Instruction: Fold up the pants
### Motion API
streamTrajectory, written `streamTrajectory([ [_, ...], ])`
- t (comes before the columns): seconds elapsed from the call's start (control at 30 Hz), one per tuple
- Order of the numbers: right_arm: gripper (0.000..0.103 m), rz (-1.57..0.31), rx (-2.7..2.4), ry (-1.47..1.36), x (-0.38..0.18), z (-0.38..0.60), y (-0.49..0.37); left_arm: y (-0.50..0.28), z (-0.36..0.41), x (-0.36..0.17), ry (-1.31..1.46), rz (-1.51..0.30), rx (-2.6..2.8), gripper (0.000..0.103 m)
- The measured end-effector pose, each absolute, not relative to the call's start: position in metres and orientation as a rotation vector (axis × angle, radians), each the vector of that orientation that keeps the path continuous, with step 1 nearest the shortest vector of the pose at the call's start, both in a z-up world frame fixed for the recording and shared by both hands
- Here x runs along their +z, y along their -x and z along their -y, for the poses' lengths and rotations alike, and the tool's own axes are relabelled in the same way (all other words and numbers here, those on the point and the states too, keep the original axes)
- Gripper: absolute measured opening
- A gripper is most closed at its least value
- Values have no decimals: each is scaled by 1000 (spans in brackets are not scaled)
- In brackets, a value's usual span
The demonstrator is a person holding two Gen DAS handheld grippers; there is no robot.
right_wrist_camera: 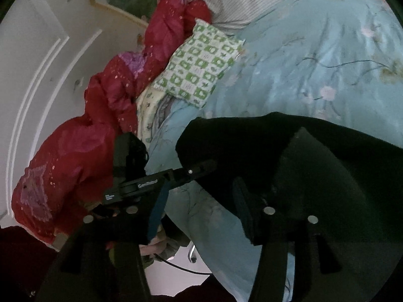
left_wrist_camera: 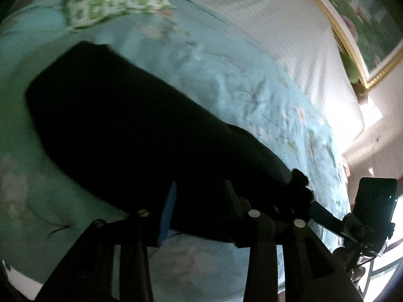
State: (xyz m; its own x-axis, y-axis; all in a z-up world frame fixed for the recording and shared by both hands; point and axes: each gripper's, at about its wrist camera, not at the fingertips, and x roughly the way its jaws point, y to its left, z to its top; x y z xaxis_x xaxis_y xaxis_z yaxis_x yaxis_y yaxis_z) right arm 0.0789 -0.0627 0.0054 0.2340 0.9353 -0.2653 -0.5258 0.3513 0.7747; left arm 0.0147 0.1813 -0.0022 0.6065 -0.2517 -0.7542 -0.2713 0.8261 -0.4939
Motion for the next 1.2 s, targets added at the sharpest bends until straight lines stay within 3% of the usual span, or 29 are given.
streamTrajectory([
  [0.33, 54, -834, 1095, -461, 20, 4, -115, 19, -243, -15, 736, -918, 195, 45],
  [0.43, 54, -849, 1088, -408, 23, -15, -125, 24, -256, -19, 757, -912, 250, 55],
  [0.83, 65, -863, 1087, -171, 41, -98, -176, 11, -294, -34, 831, -907, 313, 56],
  [1.2, 66, -931, 1177, 99, 31, -190, -223, -4, -302, -39, 840, -875, 320, 55],
])
